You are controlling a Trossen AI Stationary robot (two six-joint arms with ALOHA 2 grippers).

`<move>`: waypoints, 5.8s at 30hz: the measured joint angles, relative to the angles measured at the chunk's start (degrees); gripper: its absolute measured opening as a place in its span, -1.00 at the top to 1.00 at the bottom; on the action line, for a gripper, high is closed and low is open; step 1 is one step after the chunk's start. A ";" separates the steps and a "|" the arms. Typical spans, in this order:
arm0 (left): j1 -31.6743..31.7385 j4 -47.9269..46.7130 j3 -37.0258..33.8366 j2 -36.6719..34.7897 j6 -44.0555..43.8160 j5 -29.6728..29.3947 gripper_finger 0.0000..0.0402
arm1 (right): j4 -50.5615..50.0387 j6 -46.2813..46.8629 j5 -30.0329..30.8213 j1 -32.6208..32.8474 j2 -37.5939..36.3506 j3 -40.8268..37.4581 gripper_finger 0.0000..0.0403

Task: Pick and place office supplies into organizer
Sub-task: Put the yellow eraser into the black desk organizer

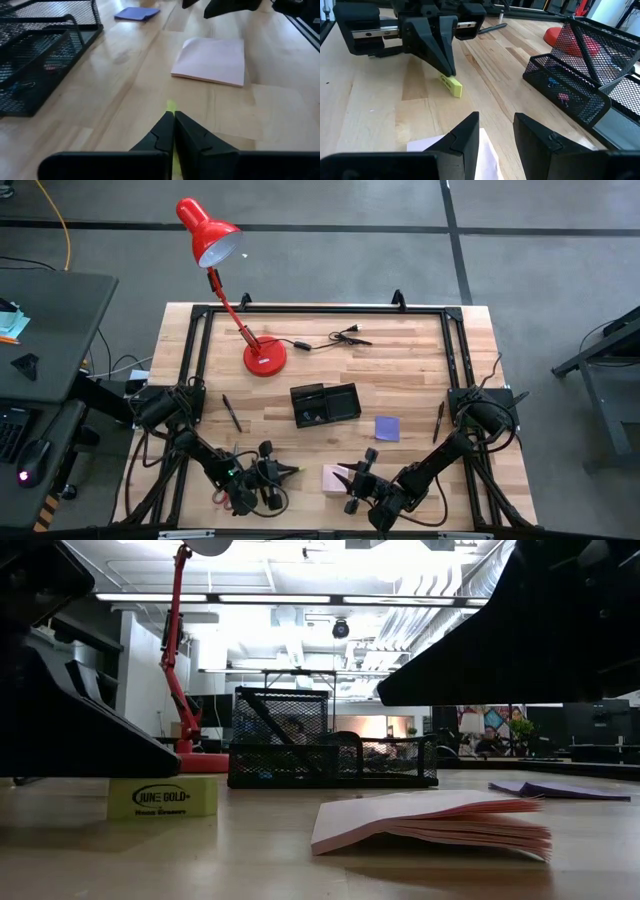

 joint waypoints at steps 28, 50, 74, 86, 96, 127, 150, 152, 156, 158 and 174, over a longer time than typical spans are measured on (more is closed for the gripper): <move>-0.11 0.17 -0.04 0.02 -0.69 -0.29 0.96 | 0.00 0.00 -0.04 0.00 0.00 0.00 0.44; -0.11 0.46 -0.07 0.09 -0.43 -1.77 0.84 | -0.01 0.02 -0.31 0.00 0.00 0.00 0.44; -2.03 -6.39 -0.05 -3.91 -3.70 0.14 0.02 | -1.73 2.52 -2.51 -0.89 0.00 0.00 0.44; -1.97 -11.04 -0.04 -3.89 -6.61 0.54 -0.15 | -1.75 2.56 -2.98 -1.11 0.00 0.00 0.44; -1.46 -9.83 -0.08 -1.22 -6.97 0.82 0.00 | -1.79 2.56 -3.00 -1.11 0.00 0.00 0.44; 0.00 -9.79 -0.04 -0.85 -8.00 1.43 0.39 | -2.56 3.07 -2.87 -1.11 0.00 0.00 0.44; 3.05 -2.56 -0.07 -1.01 2.56 -1.41 0.97 | -2.64 2.99 -2.64 -1.11 0.00 0.00 0.44; 3.66 -2.49 -0.07 -1.09 2.62 -1.43 0.95 | -2.64 2.99 -2.66 -1.11 0.00 0.00 0.44; 6.04 -2.45 -0.07 -1.12 2.66 -0.98 0.88 | -2.74 2.99 -2.70 -1.11 0.00 0.00 0.44; 7.48 -2.48 -0.07 -1.49 2.73 0.36 0.88 | -2.78 3.01 -2.71 -1.11 0.00 0.00 0.44; 11.69 -16.39 -0.02 -13.83 8.45 -4.37 0.97 | -4.97 5.18 -2.93 -1.11 0.00 0.00 0.44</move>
